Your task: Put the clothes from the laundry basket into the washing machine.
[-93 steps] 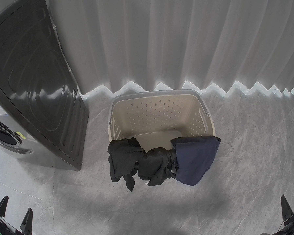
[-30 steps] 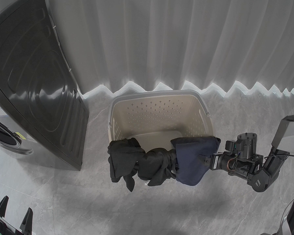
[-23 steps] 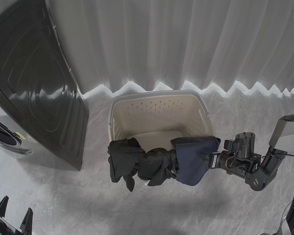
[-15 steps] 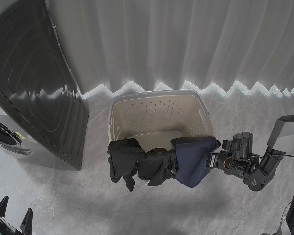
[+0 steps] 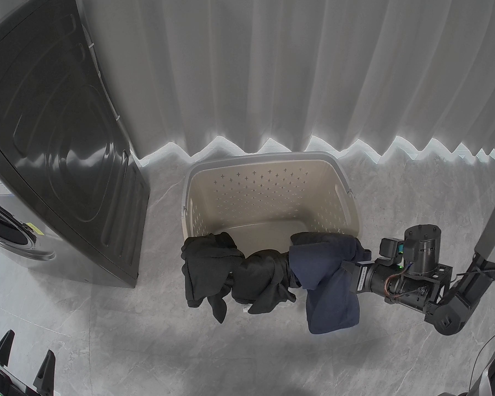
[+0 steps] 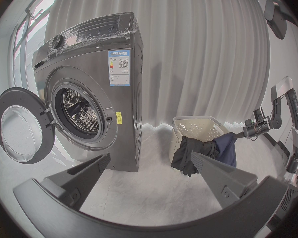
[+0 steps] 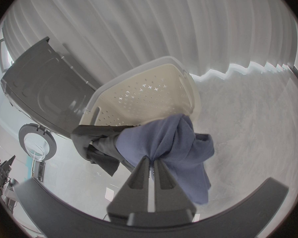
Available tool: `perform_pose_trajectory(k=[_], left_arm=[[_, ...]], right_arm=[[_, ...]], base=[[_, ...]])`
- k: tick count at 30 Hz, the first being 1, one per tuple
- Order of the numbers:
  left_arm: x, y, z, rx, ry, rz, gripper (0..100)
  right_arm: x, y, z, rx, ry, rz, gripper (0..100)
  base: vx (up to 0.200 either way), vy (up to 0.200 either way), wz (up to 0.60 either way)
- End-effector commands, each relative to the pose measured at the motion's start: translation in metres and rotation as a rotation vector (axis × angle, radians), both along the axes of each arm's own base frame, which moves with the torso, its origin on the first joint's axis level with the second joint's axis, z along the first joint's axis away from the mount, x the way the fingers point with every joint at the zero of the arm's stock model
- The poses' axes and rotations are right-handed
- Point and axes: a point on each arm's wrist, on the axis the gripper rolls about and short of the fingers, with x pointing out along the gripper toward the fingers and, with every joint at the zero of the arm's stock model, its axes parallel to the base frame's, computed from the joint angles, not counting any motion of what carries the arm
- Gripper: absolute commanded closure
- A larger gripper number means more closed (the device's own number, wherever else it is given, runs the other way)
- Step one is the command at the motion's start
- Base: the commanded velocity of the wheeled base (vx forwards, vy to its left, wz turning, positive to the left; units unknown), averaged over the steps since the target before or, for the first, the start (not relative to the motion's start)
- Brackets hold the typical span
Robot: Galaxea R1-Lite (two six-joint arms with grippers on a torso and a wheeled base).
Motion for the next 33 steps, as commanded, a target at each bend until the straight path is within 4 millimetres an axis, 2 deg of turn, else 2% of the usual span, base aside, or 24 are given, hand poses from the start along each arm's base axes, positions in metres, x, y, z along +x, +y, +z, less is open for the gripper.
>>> perform_pose_trajectory(k=[1,10,13,14,19,23,33], left_arm=[[0.000,0.000,-0.005,-0.001,-0.002,0.000,0],[0.000,0.000,-0.005,-0.001,-0.002,0.000,0],[0.000,0.000,-0.005,-0.001,-0.002,0.000,0],[0.000,0.000,-0.005,-0.001,-0.002,0.000,0],[0.000,0.000,-0.005,-0.001,-0.002,0.000,0],[0.000,0.000,-0.005,0.001,-0.002,0.000,0],[0.000,0.000,-0.005,-0.001,-0.002,0.000,0]], right_arm=[[-0.016,0.000,0.026,0.034,-0.068,0.021,100],[-0.016,-0.003,0.019,0.022,-0.044,0.012,100],[-0.015,-0.005,0.007,-0.003,-0.006,0.003,100],[-0.014,-0.005,0.004,-0.009,0.003,0.002,0],[-0.005,-0.011,-0.007,-0.034,0.024,-0.039,0],[0.017,-0.015,-0.019,-0.042,0.034,-0.085,0],[0.045,-0.004,-0.036,-0.036,0.031,-0.087,0]], base=[[0.000,0.000,0.00],[0.000,0.000,0.00],[0.000,0.000,0.00],[0.000,0.000,0.00],[0.000,0.000,0.00],[0.000,0.000,0.00],[0.000,0.000,0.00]])
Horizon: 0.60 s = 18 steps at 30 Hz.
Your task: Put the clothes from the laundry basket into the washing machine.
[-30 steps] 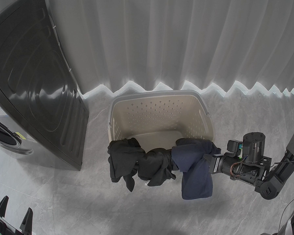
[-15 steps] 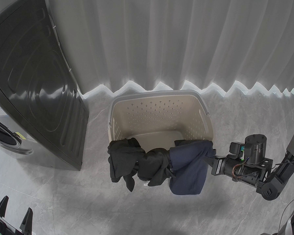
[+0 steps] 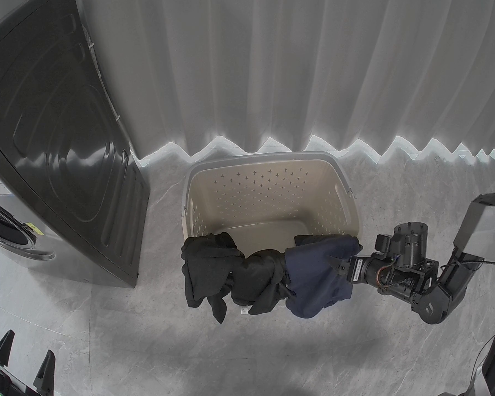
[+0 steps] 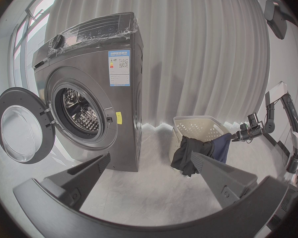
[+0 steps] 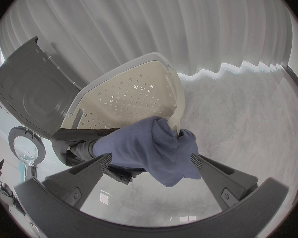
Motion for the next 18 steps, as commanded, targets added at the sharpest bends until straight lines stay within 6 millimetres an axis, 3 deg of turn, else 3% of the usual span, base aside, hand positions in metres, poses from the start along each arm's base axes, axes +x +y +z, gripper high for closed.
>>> perform_pose_trajectory(k=[1,2,13,18], left_arm=[[0.000,0.000,-0.005,-0.001,-0.001,0.000,0],[0.000,0.000,-0.005,-0.001,-0.001,0.000,0],[0.000,0.000,-0.005,-0.001,-0.001,0.000,0],[0.000,0.000,-0.005,-0.001,-0.001,0.000,0]], right_arm=[[0.011,0.005,-0.015,-0.006,0.021,-0.001,0],[0.012,0.005,-0.013,-0.003,0.014,-0.001,100],[0.011,0.007,-0.009,0.015,0.005,0.001,100],[-0.019,0.017,0.011,0.059,-0.042,0.056,100]], base=[[0.000,0.000,0.00],[0.000,0.000,0.00],[0.000,0.000,0.00],[0.000,0.000,0.00]])
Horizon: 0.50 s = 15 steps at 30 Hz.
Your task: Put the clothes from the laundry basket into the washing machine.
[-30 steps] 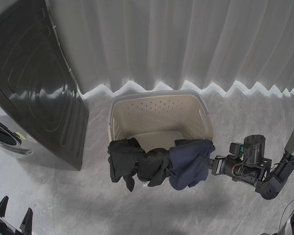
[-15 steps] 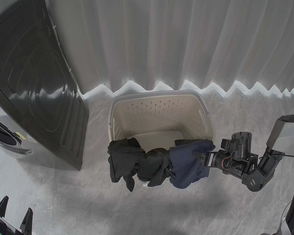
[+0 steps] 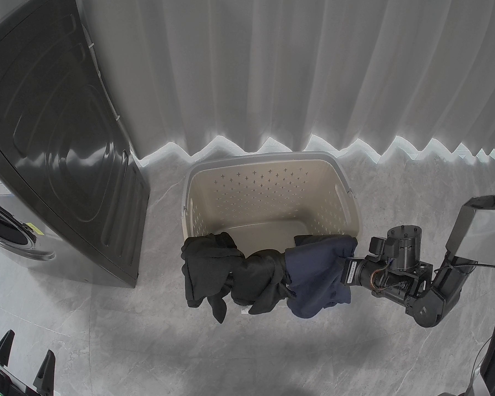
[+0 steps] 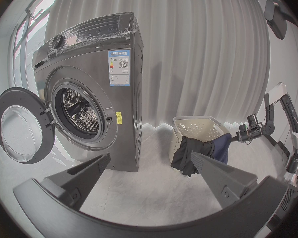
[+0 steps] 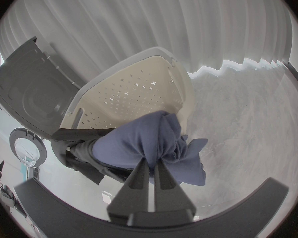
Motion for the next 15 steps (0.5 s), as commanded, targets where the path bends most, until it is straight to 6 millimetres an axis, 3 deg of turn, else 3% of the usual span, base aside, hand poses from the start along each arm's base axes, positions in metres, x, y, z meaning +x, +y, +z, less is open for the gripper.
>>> perform_pose_trajectory(k=[1,6,15], left_arm=[[0.000,0.000,-0.005,-0.001,-0.002,0.000,0],[0.000,0.000,-0.005,-0.001,-0.002,0.000,0],[0.000,0.000,-0.005,-0.001,-0.002,0.000,0]], right_arm=[[-0.026,0.008,0.022,0.042,-0.063,0.051,100],[-0.044,0.006,0.042,0.066,-0.105,0.073,100],[-0.047,0.002,0.039,0.057,-0.088,0.064,100]], base=[[0.000,0.000,0.00],[0.000,0.000,0.00],[0.000,0.000,0.00]])
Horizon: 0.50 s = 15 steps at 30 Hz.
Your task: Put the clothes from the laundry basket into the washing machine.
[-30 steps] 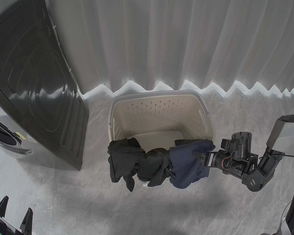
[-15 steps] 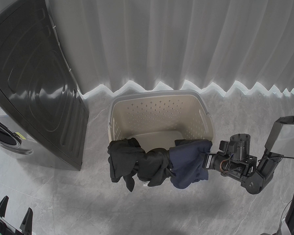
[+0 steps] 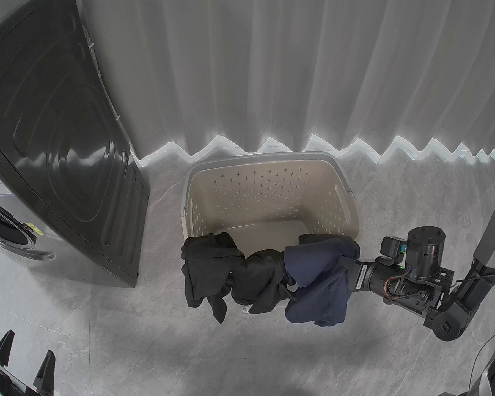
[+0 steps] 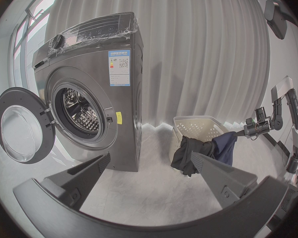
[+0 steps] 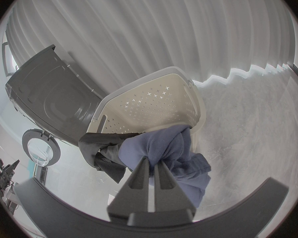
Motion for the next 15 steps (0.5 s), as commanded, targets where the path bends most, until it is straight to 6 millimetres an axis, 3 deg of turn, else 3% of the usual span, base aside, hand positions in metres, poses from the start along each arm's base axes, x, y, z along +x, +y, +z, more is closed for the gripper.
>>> perform_pose_trajectory(k=[1,4,5,15], left_arm=[[0.000,0.000,-0.005,-0.001,-0.002,0.000,0],[0.000,0.000,-0.005,-0.001,-0.002,0.000,0],[0.000,0.000,-0.005,-0.001,-0.002,0.000,0],[0.000,0.000,-0.005,-0.001,-0.002,0.000,0]], right_arm=[[-0.001,-0.003,0.002,0.001,-0.006,-0.008,100],[0.003,-0.004,-0.010,-0.021,0.035,-0.015,100],[0.004,-0.005,-0.017,-0.030,0.052,-0.023,0],[0.038,-0.006,-0.044,-0.062,0.078,-0.098,0]], base=[[0.000,0.000,0.00],[0.000,0.000,0.00],[0.000,0.000,0.00],[0.000,0.000,0.00]])
